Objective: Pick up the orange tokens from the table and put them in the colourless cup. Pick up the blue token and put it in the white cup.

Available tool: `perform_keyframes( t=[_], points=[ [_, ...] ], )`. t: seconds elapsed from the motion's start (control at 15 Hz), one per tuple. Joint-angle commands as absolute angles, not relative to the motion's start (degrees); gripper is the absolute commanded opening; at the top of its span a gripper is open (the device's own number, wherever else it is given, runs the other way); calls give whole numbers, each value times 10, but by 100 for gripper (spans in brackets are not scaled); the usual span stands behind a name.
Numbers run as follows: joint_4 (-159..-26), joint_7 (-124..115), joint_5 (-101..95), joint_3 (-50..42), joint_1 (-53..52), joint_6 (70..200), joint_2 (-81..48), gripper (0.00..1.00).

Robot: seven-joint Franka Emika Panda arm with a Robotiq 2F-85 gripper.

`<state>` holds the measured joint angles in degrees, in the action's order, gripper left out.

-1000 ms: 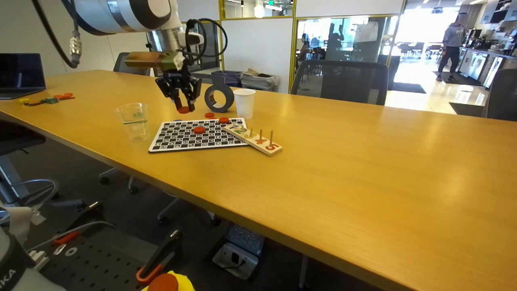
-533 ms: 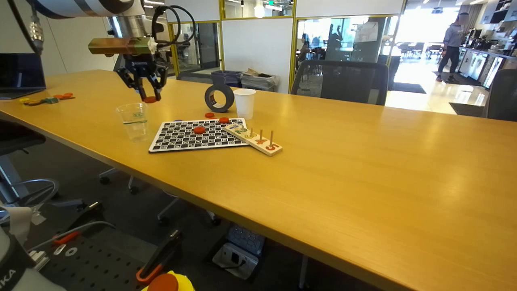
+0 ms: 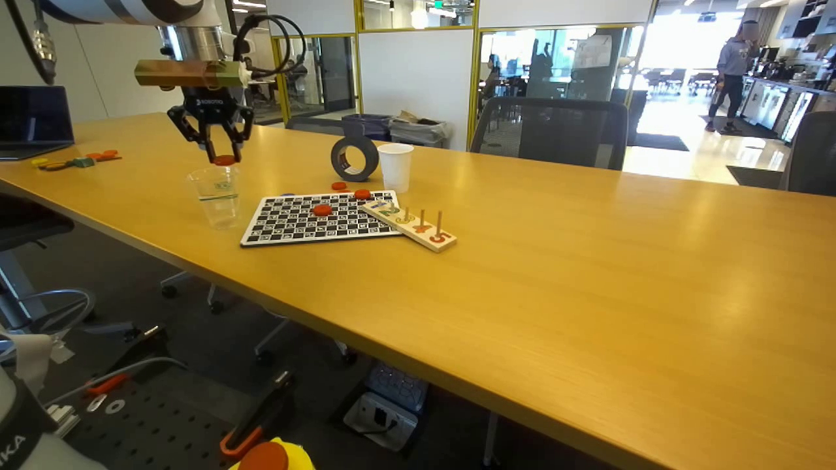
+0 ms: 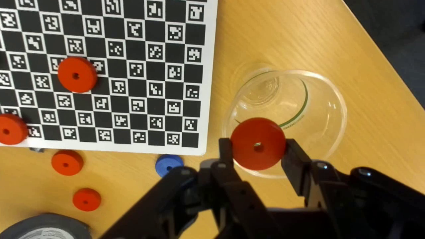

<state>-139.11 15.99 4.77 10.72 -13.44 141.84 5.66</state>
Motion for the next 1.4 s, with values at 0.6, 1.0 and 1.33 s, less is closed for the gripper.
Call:
perform_keyframes(
  t=[0.6, 1.0, 1.33],
  points=[
    [-1344, 313, 133, 106, -133, 1348, 20, 67],
    [-1325, 262, 55, 103, -121, 1314, 32, 100],
    [-1279, 167, -56, 90, -95, 1318, 13, 100]
  ],
)
